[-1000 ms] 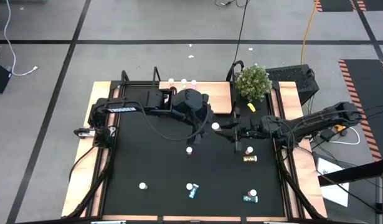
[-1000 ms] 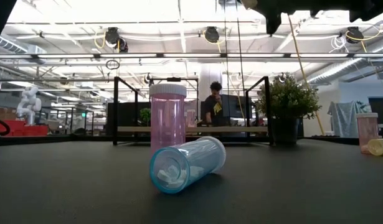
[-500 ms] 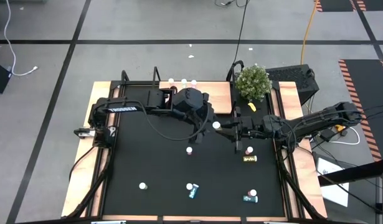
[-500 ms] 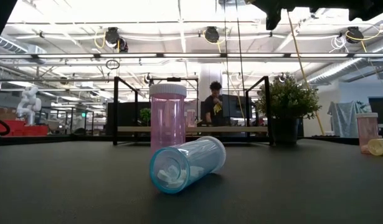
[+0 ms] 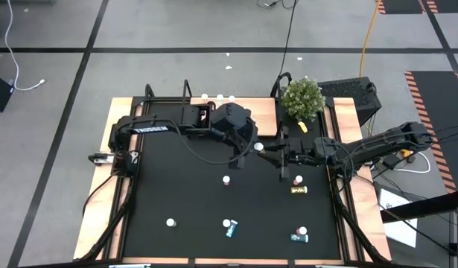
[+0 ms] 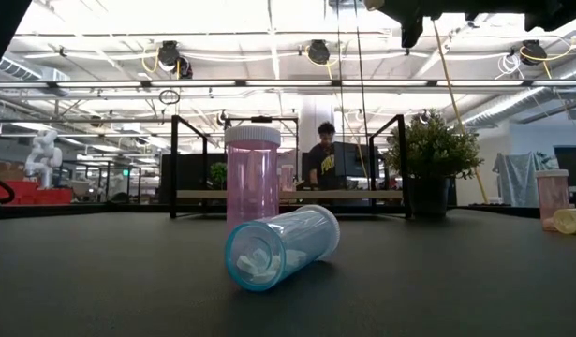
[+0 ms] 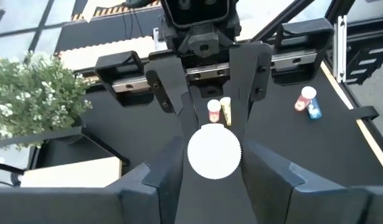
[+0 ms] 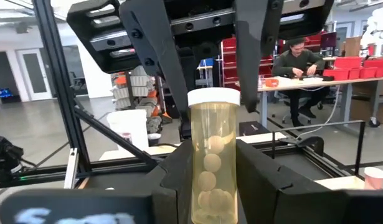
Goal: Pick and place medicine bottles onto shelf by color
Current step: Put the top left yellow pill bottle on the shelf
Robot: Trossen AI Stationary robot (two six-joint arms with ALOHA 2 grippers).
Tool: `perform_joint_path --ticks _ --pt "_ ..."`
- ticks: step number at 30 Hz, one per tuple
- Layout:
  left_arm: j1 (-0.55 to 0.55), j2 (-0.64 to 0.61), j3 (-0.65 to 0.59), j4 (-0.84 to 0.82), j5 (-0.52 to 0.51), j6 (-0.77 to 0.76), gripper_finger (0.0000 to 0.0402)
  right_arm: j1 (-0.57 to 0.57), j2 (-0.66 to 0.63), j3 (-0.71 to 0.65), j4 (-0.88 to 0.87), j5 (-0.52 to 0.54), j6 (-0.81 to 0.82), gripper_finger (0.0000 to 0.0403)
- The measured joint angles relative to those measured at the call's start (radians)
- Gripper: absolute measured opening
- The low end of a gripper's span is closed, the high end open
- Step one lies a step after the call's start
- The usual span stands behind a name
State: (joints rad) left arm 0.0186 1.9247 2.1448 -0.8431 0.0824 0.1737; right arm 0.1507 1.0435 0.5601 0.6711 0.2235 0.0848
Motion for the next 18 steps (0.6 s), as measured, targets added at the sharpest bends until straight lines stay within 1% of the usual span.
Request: perform_joint_path --ticks 8,10,14,16,18 --pt "0.011 0.000 0.000 -0.001 0.033 -0.041 0.0116 0.000 0.000 0.000 -0.001 0.015 0.000 0.0096" --pt "0.010 0.000 0.000 -0.001 0.034 -0.043 0.0115 0.000 0.000 0.000 -0.001 0.013 0.000 0.0096" --pt "0.011 0.000 0.000 -0.003 0.039 -0.046 0.0127 0.000 0.000 0.001 -0.015 0.020 0.007 0.0097" --pt "0.013 0.000 0.000 -0.007 0.039 -0.046 0.0128 0.001 0.000 0.002 -0.041 0.053 0.006 0.0106" --pt "0.019 0.002 0.000 -0.009 0.038 -0.047 0.0126 -0.002 -0.001 0.002 -0.083 0.102 0.010 0.0124"
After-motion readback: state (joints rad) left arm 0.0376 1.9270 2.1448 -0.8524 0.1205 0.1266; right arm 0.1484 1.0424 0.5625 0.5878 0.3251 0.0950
